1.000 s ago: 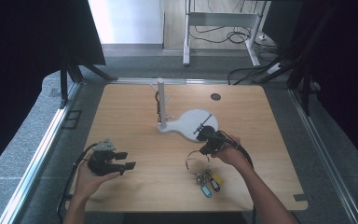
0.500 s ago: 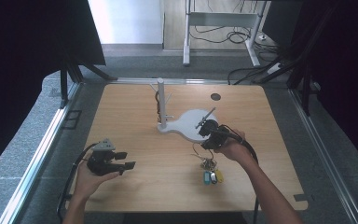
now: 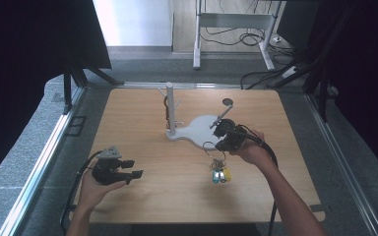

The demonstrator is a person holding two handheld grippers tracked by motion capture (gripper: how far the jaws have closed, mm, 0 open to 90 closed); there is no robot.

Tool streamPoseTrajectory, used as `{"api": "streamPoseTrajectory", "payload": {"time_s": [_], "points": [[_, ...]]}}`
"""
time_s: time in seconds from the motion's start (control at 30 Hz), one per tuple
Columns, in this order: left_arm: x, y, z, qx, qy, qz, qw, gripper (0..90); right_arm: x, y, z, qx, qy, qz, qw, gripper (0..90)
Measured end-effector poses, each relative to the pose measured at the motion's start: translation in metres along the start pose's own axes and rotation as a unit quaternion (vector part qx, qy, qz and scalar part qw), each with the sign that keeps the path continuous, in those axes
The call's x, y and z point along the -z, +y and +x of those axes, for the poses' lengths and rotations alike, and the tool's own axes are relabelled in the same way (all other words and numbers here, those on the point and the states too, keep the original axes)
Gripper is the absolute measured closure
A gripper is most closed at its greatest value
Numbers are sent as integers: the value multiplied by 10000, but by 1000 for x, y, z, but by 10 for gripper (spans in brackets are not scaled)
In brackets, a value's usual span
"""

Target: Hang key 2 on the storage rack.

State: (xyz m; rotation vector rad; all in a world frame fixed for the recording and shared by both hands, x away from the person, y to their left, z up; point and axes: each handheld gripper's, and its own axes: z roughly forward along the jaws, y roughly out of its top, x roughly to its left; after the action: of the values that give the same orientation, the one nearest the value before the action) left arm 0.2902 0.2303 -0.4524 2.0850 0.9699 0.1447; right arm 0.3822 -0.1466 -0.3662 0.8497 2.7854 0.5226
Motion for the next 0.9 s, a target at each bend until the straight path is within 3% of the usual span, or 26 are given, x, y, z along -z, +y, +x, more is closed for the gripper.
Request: {"api": "streamPoseTrajectory", "payload": {"time_s": [0.53,0.9], "points": [[1,-1,1,45,-23,-30,10000,422,44,19,-12,-6,-183,-284,9994,877],[3,-1,3,36,-22,-53,10000,423,57,35,-20,-39,-198,-251,9995,877]]}}
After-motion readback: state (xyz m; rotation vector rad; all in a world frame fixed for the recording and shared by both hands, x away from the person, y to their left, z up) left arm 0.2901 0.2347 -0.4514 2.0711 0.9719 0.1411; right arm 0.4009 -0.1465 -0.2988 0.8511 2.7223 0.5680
